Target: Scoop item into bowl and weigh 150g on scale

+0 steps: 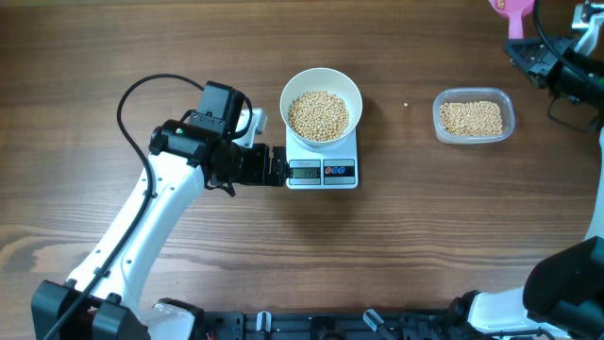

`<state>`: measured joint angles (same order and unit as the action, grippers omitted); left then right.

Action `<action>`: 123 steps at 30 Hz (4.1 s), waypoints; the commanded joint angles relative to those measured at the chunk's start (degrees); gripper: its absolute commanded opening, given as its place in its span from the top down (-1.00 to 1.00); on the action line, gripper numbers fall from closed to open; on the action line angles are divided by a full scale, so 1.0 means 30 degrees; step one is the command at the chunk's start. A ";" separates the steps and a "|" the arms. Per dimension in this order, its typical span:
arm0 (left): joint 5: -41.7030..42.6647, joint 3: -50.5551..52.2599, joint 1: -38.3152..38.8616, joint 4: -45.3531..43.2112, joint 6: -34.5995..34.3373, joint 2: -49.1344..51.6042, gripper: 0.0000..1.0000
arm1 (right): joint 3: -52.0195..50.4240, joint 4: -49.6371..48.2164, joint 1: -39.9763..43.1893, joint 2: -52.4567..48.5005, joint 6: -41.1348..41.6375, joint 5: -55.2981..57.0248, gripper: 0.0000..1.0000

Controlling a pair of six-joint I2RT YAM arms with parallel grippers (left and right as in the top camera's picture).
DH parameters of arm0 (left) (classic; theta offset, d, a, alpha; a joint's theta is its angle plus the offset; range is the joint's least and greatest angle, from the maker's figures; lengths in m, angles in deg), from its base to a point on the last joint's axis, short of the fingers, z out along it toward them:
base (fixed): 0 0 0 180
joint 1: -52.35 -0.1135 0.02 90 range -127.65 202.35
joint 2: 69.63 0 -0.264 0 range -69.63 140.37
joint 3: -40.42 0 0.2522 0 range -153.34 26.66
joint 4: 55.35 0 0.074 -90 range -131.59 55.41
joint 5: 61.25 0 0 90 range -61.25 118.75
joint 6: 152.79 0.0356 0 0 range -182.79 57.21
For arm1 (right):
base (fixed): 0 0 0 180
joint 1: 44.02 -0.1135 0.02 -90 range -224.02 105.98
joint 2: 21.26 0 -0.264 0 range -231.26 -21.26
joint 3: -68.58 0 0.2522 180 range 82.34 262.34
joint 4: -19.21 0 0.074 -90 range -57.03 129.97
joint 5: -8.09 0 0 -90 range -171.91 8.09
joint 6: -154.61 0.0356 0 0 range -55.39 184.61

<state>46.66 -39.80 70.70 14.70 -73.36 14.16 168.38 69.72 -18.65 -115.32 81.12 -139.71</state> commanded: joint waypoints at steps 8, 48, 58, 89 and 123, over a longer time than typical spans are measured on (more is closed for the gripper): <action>0.0095 0.0029 -0.0051 -0.0058 0.0386 0.0124 -1.00 | 0.0226 -0.1209 -0.2907 -0.0226 -0.1107 -0.0750 0.91; 0.0095 0.0029 -0.0051 -0.0058 0.0386 0.0124 -1.00 | 0.0204 0.3432 -1.3697 -0.0226 -1.0848 1.3311 0.92; 0.0095 0.0029 -0.0051 -0.0058 0.0379 0.0124 -1.00 | 0.0197 0.3730 -1.4331 -0.0291 -1.1468 1.3996 0.91; 0.0095 0.0029 -0.0051 -0.0058 0.0379 0.0124 -1.00 | 0.0066 0.4503 -1.6058 -0.1042 -1.2852 1.7340 0.91; 0.0095 0.0029 -0.0051 -0.0058 0.0379 0.0124 -1.00 | 0.0066 0.4583 -1.4717 -0.1042 -1.2509 1.4746 0.92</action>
<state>46.69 -39.80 70.70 14.70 -73.36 14.16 168.36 83.32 -62.83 -117.81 45.10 -93.94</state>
